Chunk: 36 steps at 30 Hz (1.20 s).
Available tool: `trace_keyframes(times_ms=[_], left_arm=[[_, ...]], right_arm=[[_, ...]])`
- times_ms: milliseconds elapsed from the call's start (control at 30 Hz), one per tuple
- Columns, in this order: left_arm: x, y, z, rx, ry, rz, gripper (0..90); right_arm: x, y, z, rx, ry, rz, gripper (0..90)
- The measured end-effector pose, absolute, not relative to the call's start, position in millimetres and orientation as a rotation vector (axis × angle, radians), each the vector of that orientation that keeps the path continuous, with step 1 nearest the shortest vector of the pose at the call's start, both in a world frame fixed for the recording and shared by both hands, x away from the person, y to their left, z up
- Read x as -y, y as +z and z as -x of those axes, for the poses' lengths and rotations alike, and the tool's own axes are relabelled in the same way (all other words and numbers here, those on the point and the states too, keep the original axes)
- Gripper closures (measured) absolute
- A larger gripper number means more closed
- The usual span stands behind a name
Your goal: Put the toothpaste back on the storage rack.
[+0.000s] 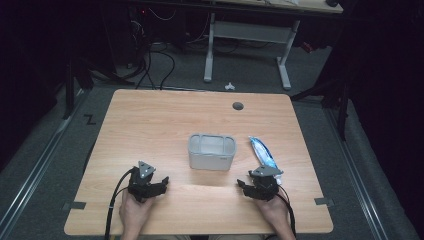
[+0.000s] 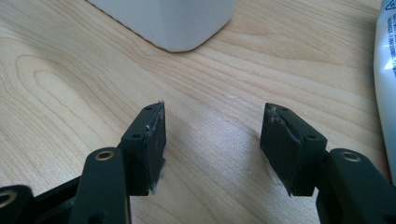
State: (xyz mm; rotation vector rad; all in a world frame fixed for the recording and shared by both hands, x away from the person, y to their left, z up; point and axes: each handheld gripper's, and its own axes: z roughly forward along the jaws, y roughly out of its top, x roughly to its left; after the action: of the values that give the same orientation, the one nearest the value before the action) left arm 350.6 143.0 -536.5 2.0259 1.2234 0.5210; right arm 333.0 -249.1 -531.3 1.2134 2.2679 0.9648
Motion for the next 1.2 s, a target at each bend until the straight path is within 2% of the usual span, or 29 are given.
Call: trace_keyframes(times_ms=[900, 1200], left_arm=[[-143.2, -536.5, -350.1, -1.223, 0.522, -2.025, 24.6], [-143.1, -536.5, -350.1, -1.223, 0.522, -2.025, 24.6]], right_arm=[[249.1, -531.1, -333.0, -2.269, 0.966, -1.217, 41.1], [251.5, -530.7, -332.8, -2.25, 0.982, -1.251, 45.6]])
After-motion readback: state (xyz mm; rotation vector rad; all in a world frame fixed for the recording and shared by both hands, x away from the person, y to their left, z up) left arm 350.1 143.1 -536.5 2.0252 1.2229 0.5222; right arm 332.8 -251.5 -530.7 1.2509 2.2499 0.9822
